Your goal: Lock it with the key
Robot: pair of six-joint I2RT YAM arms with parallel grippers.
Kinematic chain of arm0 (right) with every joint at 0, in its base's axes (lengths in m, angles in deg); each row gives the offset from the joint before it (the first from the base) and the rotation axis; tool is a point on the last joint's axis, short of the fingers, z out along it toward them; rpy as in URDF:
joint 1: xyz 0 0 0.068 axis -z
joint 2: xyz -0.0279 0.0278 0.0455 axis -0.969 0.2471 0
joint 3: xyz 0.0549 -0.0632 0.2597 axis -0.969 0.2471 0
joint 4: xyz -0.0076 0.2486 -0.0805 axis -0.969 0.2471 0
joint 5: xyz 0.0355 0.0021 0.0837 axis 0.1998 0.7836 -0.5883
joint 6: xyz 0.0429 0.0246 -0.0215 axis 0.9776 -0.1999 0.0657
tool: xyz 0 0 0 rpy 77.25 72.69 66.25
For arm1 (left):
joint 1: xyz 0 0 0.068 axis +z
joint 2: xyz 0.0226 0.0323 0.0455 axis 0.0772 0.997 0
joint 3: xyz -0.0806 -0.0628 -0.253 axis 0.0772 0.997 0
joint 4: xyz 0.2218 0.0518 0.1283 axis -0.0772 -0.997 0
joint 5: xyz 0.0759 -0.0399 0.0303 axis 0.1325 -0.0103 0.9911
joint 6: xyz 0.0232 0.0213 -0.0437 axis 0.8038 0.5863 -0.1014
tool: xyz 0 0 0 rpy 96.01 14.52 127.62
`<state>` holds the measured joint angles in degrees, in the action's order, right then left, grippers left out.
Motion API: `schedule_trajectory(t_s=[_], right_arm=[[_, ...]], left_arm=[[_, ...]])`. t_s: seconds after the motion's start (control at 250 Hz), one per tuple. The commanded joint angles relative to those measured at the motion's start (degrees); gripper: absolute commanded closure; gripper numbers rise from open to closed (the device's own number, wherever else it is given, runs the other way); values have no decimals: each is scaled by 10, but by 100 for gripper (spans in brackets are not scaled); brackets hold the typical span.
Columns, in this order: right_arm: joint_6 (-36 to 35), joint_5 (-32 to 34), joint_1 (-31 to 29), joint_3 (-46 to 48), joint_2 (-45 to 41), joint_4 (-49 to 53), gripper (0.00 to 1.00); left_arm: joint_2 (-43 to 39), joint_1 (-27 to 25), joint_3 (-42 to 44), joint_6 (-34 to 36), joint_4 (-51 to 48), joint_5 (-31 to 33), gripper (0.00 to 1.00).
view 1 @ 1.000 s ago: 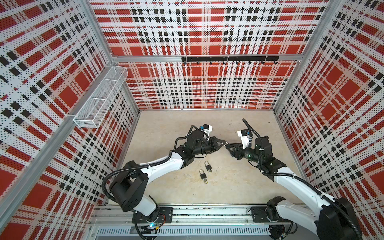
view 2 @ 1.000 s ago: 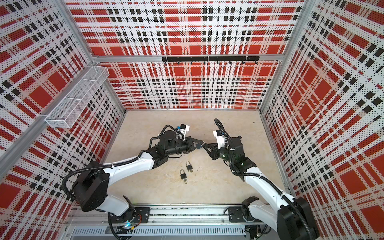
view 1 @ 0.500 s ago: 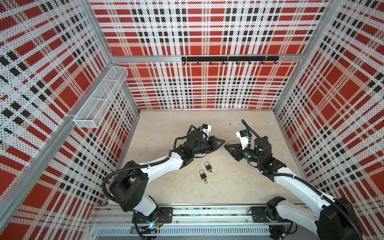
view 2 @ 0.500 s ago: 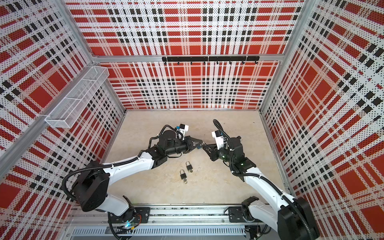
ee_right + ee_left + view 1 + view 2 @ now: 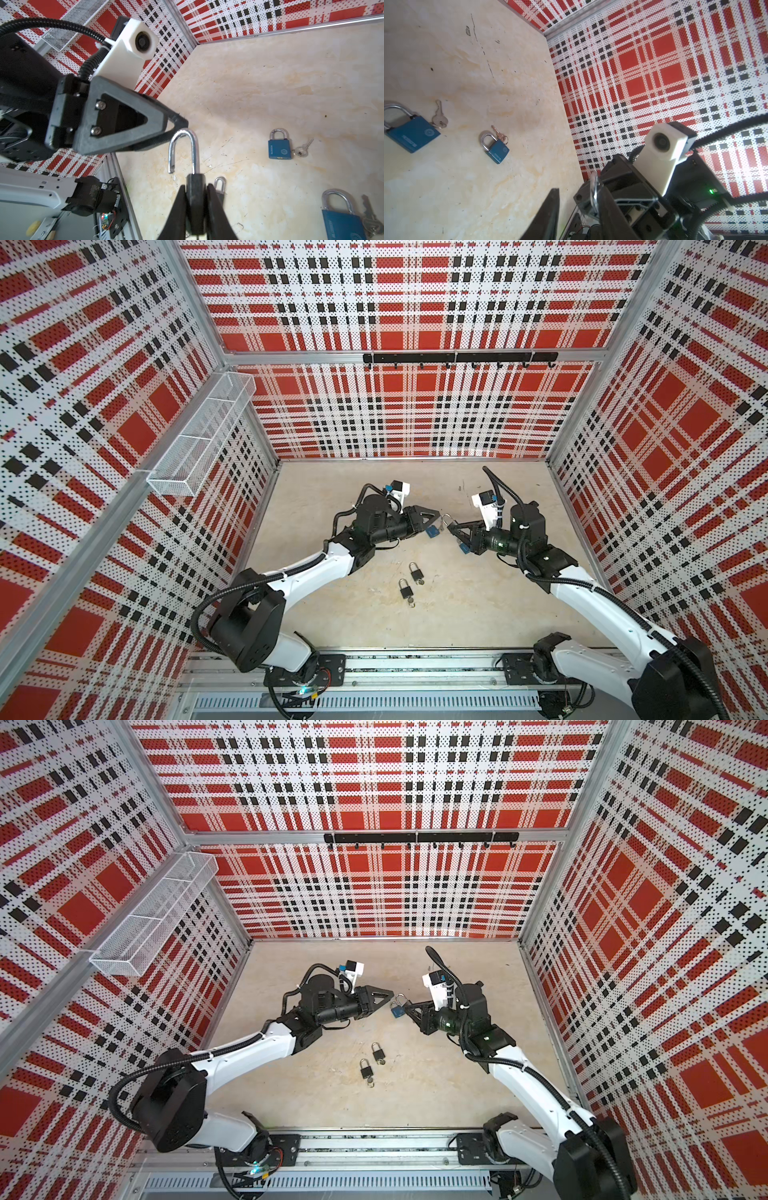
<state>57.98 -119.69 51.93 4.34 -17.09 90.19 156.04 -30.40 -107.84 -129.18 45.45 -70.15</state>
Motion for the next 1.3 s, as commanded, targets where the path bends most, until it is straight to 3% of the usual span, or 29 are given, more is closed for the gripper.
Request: schedule_trajectory(t_s=[0.0,0.212,0.604,1.297], right_arm=[[-9,-70,0,-28,5,38,100],[-11,-158,7,-47,14,73,100],[-1,-228,13,-56,26,80,100],[25,-272,15,-68,43,52,100]], left_arm=[[-37,23,4,42,-15,-50,64],[-59,43,-2,98,-57,-121,65],[-67,33,12,94,-62,-235,67],[-52,19,8,108,-85,-260,70]])
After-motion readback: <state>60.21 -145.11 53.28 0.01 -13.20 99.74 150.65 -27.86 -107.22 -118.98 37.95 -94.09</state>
